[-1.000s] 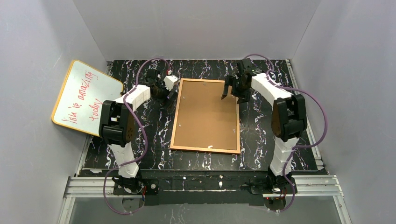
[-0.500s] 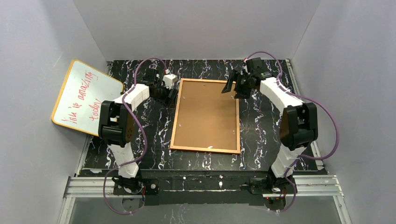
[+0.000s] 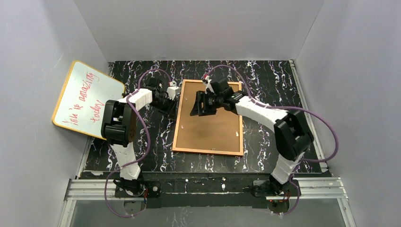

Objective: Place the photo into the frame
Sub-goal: Turn over the photo frame item on the photo frame, then install the photo frame at the center of the board.

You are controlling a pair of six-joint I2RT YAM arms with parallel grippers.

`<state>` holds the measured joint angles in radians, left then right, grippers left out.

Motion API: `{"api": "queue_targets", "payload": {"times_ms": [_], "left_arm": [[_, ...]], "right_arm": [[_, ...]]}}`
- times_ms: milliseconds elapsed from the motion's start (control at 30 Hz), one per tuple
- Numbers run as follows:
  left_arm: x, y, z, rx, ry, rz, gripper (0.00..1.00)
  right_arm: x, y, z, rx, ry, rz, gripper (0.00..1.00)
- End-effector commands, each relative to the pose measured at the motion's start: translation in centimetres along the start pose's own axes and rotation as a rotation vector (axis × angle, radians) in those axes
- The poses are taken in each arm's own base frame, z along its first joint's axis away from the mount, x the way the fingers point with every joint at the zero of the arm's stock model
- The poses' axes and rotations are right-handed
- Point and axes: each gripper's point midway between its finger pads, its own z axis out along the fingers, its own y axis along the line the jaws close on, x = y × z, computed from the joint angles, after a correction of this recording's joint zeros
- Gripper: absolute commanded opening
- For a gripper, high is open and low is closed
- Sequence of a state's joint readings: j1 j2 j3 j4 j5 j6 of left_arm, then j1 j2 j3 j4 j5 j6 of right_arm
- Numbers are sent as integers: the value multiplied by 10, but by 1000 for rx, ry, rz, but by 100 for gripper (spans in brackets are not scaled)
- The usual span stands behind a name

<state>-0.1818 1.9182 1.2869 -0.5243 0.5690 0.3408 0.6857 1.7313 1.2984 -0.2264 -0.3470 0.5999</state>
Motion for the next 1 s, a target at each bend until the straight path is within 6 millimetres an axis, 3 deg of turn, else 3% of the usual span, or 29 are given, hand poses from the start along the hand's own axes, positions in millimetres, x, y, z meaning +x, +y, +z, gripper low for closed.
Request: {"api": "queue_targets", "payload": {"times_ms": [0,400,967], "left_arm": [[7,-12,0,83,10,-35,24],[14,-13,5,106,24,-59,24],[14,-5,3,62,31,-42,24]], "right_arm": [[-3,16,28,-67,-1,-39,62],[32,10,75,-115,110,-94,61],[50,2,115,-132,166,-101,59]]}}
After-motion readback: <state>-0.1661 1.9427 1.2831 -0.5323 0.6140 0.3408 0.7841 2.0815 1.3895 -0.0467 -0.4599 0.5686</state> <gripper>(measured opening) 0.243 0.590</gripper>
